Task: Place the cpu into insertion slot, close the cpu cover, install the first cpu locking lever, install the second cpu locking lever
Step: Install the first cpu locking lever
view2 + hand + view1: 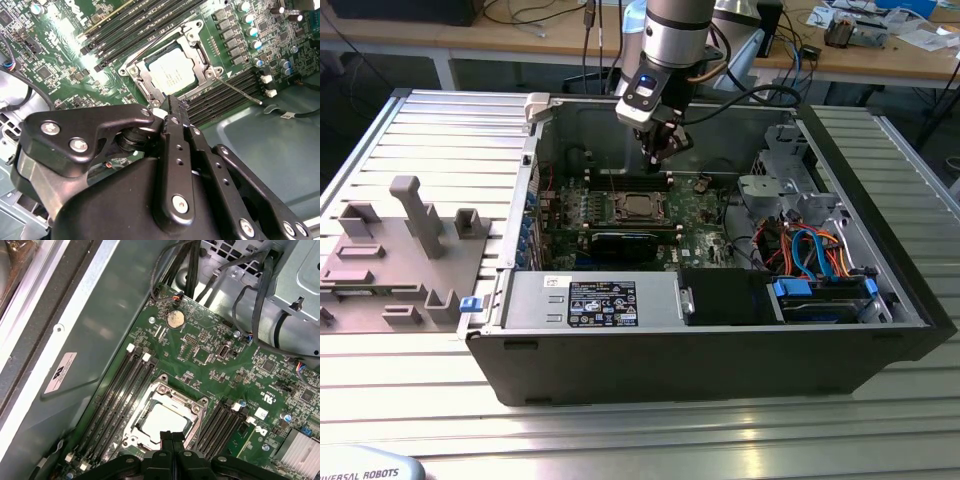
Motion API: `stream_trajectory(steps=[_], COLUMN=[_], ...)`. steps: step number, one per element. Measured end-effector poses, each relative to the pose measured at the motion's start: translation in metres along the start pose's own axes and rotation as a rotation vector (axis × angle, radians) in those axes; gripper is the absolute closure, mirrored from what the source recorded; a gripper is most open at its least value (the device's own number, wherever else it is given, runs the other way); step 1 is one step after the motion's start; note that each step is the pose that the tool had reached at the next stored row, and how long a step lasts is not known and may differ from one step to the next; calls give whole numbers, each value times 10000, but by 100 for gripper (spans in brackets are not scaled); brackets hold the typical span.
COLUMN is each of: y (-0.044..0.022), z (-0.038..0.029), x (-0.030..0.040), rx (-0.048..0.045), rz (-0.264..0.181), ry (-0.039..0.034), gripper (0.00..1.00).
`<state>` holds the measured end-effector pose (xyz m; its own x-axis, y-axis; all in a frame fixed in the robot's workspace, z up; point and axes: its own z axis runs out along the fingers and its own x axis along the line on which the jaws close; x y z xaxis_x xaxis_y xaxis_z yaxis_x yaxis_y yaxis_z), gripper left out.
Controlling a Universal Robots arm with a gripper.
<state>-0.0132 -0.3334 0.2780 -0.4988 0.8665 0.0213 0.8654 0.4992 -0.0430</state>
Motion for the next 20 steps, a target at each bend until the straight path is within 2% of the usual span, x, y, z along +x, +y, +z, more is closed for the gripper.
stream_trajectory(steps=[20], y=[0], z=[0], x=[0], rx=[6], rz=[-282], ry=[-12], gripper=[89])
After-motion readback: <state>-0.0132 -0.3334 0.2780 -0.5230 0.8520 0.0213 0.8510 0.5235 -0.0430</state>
